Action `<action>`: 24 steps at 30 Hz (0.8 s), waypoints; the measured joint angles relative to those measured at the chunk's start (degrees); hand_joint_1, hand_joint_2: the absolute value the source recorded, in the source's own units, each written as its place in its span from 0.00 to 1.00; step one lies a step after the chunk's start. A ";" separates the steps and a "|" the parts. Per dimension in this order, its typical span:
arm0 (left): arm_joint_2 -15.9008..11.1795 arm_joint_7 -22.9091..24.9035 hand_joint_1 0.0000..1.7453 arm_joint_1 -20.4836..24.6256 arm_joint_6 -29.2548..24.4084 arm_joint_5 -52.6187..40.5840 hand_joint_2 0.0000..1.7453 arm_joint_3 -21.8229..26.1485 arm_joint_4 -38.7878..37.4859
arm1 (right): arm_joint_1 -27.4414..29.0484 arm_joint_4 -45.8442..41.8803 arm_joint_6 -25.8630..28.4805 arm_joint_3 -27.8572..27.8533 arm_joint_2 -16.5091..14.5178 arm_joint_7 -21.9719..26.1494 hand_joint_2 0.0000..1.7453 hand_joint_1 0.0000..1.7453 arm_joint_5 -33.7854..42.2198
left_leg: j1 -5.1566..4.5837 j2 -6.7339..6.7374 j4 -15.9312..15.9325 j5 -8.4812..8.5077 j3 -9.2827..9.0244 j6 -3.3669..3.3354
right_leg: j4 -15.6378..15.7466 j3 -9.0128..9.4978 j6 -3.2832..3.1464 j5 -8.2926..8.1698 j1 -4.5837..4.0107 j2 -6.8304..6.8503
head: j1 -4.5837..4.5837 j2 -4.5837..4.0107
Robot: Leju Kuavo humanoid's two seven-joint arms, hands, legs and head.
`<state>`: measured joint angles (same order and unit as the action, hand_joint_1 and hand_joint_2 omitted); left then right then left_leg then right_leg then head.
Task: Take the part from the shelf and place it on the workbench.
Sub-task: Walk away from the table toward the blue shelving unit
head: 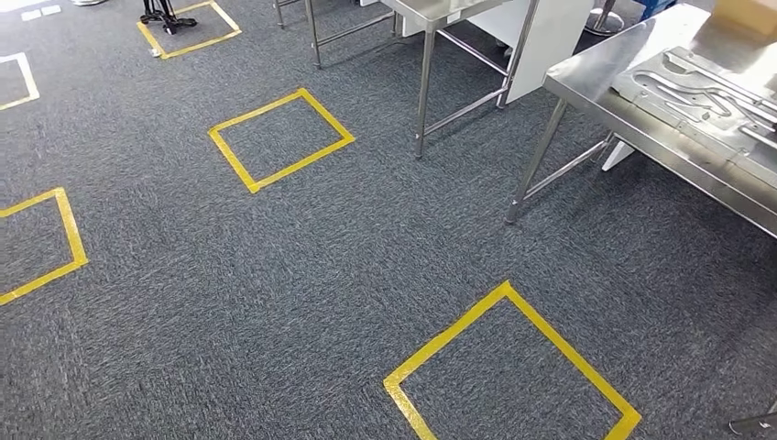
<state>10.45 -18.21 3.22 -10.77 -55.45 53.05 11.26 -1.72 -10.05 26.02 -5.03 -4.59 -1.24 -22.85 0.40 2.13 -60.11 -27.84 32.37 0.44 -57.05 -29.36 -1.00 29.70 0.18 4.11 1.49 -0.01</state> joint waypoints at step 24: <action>0.34 0.74 0.00 0.02 -0.27 -1.11 0.00 -0.12 0.00 | 0.23 0.07 -0.26 1.33 0.05 -0.31 0.00 0.00 -1.64 | -0.05 -3.24 -9.50 -5.42 5.34 0.45 | 0.53 -0.45 -0.71 -0.83 0.55 -3.36 | 0.01 0.01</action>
<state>10.80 -17.47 3.25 -11.04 -56.56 52.93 11.26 -1.50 -9.99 25.76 -3.69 -4.54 -1.55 -24.49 0.35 -1.11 -69.61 -33.25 37.71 0.89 -56.53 -29.81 -1.71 28.87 0.73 0.75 1.50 -0.01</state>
